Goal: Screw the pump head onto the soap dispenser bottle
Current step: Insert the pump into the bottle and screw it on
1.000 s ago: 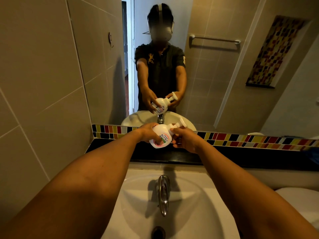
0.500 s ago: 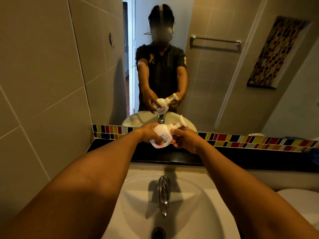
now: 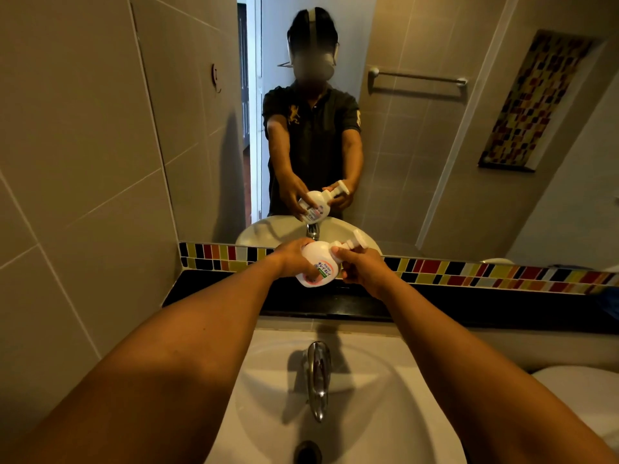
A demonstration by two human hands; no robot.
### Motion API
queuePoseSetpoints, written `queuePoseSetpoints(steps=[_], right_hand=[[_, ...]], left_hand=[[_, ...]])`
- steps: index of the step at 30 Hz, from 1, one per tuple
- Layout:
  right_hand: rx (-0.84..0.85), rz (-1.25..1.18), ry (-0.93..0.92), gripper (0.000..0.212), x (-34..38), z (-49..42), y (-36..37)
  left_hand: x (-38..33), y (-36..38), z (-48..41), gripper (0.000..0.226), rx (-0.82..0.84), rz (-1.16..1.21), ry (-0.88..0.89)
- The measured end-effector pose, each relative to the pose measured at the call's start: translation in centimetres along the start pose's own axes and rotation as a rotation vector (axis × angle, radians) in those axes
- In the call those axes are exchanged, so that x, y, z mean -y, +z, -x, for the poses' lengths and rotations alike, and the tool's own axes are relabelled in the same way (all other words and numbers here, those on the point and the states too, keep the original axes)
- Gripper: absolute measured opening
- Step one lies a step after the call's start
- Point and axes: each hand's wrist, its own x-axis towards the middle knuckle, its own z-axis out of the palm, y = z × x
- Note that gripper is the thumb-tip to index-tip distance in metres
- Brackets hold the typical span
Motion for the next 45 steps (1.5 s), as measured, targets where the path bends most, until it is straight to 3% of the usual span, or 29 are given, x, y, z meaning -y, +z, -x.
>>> queuePoseSetpoints(steps=[3, 7, 12, 18, 22, 26, 30, 33, 39, 43, 45], right_hand=[[-0.060, 0.019, -0.052, 0.038, 0.3, -0.1, 0.3], [-0.051, 0.061, -0.044, 0.045, 1.0, 0.1, 0.1], [-0.022, 0.075, -0.034, 0.026, 1.7, 0.4, 0.1], [-0.135, 0.082, -0.095, 0.017, 1.3, -0.1, 0.7], [-0.213, 0.118, -0.100, 0.029, 1.2, -0.7, 0.5], [-0.276, 0.043, -0.095, 0.023, 0.6, -0.9, 0.2], [-0.323, 0.000, -0.046, 0.040, 0.0, -1.1, 0.0], [-0.339, -0.012, -0.045, 0.037, 0.1, -1.2, -0.1], [-0.167, 0.094, -0.039, 0.031, 0.4, -0.3, -0.7], [-0.025, 0.181, 0.004, 0.040, -0.2, -0.6, -1.7], [0.046, 0.187, 0.033, 0.031, -1.0, -0.9, -2.2]], left_hand=[[-0.1, 0.3, 0.1, 0.071, -0.051, 0.045, 0.018], [-0.7, -1.0, 0.9, 0.059, 0.217, 0.221, -0.106], [-1.2, -2.7, 1.8, 0.046, 0.403, 0.384, -0.259], [-2.1, -1.5, 1.7, 0.044, 0.240, 0.155, -0.073], [-2.2, 0.3, 1.7, 0.049, 0.094, 0.107, 0.051], [-1.9, 1.7, 1.1, 0.064, -0.023, 0.004, 0.094], [-1.7, 2.7, 0.8, 0.072, -0.087, -0.111, 0.108], [-1.8, 3.0, 0.6, 0.074, -0.098, -0.147, 0.111], [-1.5, 1.9, 0.0, 0.068, -0.021, -0.040, 0.068], [-0.6, 1.3, -0.3, 0.060, 0.029, 0.108, 0.024], [-0.1, 1.1, -0.5, 0.057, 0.040, 0.162, -0.003]])
